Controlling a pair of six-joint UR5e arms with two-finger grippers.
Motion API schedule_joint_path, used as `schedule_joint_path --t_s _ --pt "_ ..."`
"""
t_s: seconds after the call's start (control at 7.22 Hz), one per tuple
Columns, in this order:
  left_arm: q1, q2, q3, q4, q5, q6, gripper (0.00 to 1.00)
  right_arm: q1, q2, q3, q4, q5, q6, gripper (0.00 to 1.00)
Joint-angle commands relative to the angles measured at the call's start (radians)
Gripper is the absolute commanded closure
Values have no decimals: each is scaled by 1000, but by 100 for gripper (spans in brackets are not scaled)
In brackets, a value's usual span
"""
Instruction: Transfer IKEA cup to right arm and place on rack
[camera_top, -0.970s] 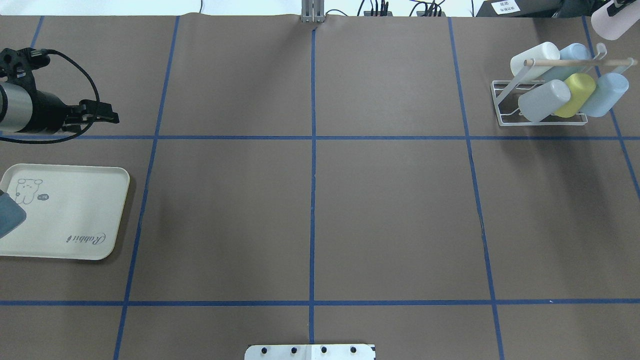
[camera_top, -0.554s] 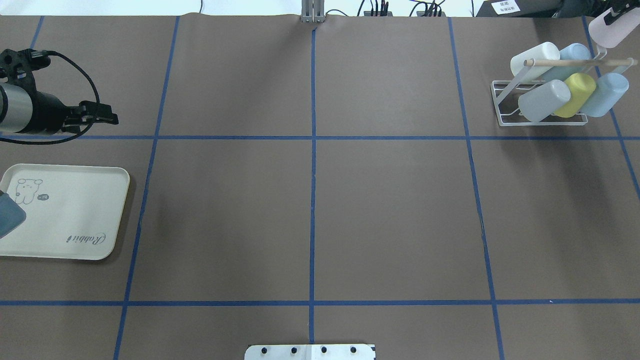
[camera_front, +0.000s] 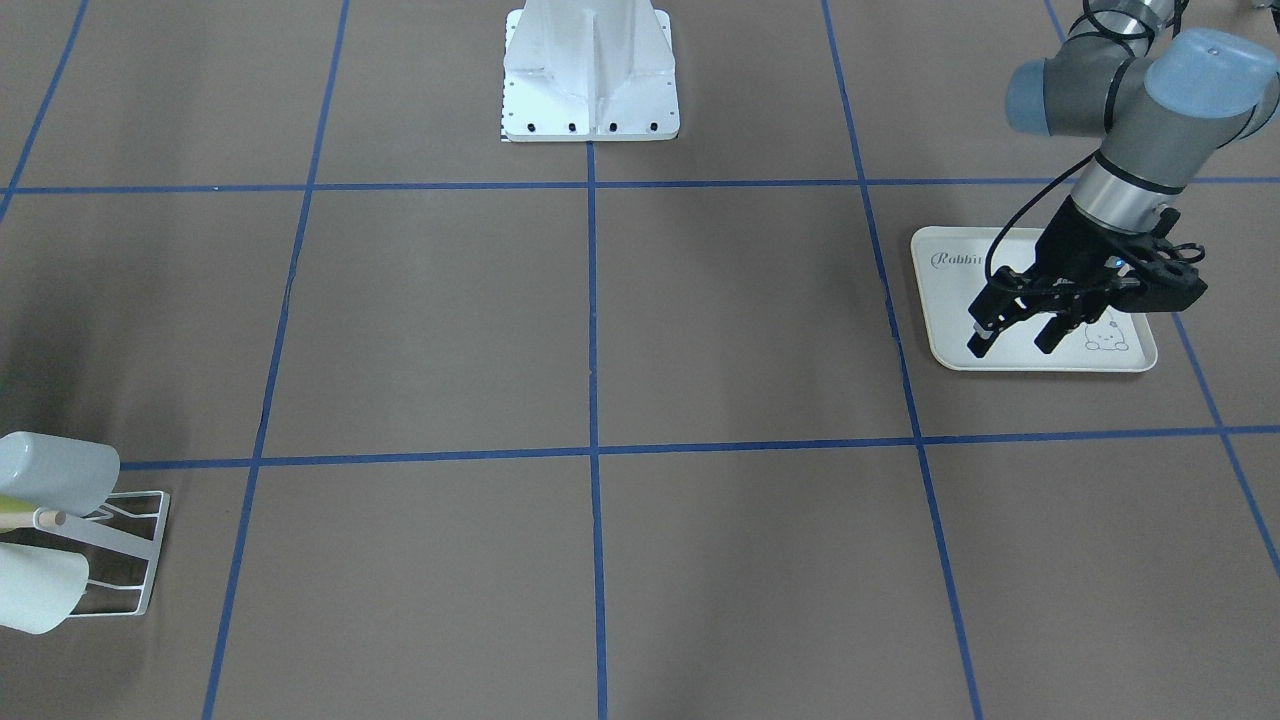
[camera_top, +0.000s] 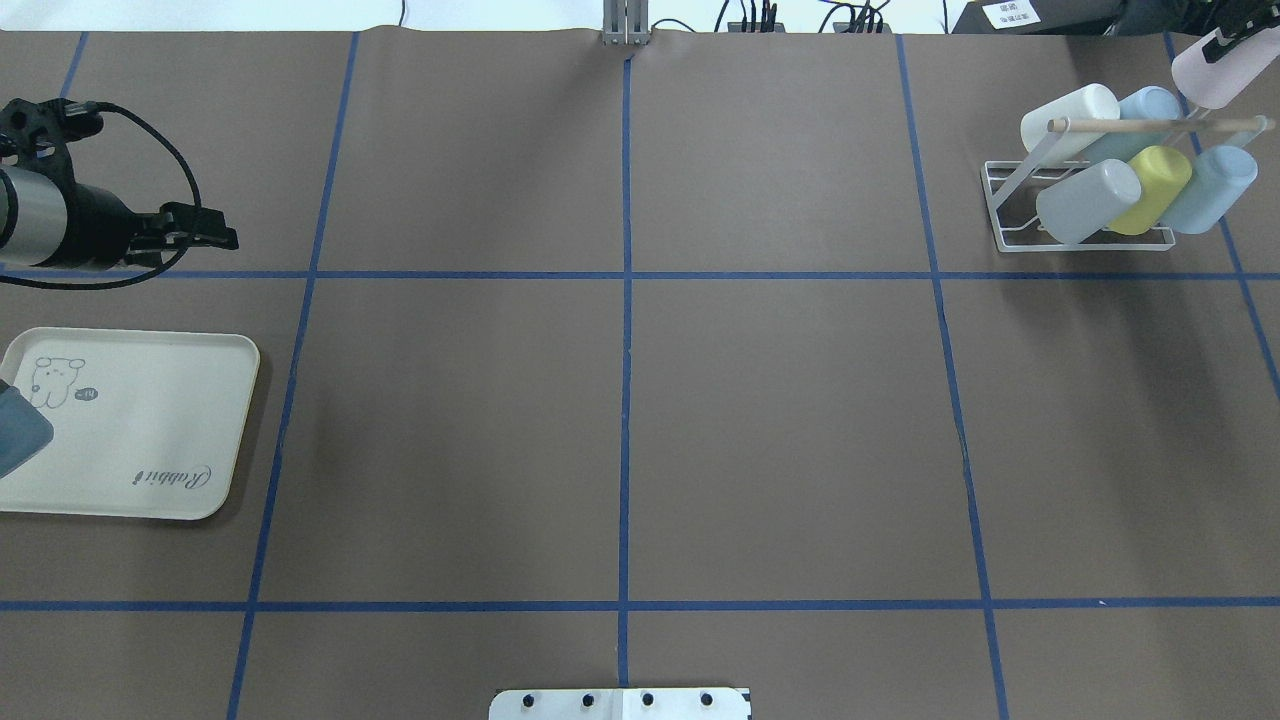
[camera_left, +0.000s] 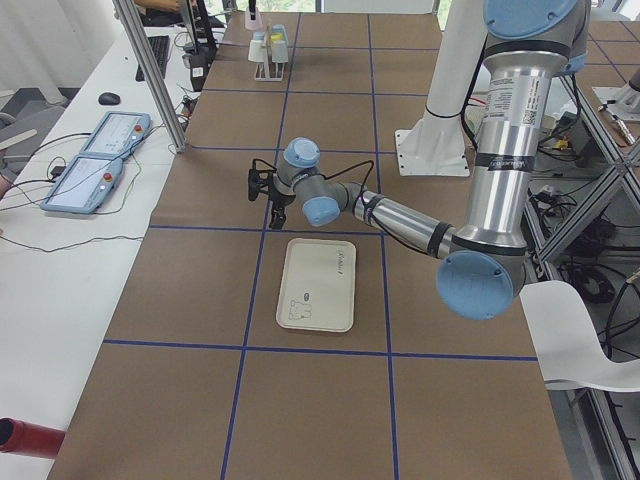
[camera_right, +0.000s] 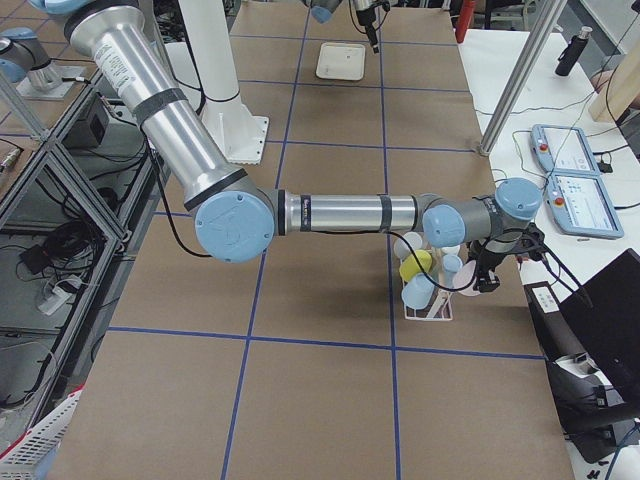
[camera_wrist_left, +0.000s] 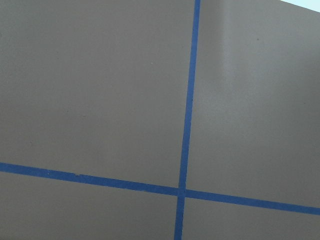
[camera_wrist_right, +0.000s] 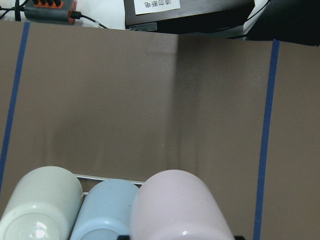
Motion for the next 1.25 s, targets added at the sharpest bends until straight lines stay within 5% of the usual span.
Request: schedule_joint_path --t_s 0.0,0.42,0.55,0.69,0.83,0.97,1.11 --pt "1 0 2 0 0 -2 0 -2 -16 -1 1 5 -4 83" --pt "1 -3 3 0 0 -2 0 -22 -30 -2 1 -3 -1 82" --pt "1 -3 2 0 0 -2 0 -34 -31 -13 3 -3 2 74" --pt "1 -2 2 0 -2 0 0 -40 -33 -21 3 -6 4 54" --pt "1 -2 0 0 -2 0 0 -42 -31 -33 4 -6 4 18" --pt "-1 -2 -3 0 -5 0 0 -42 -30 -33 4 -6 2 2" --pt "-16 -2 -3 0 -9 36 0 -42 -28 -33 4 -6 2 1"
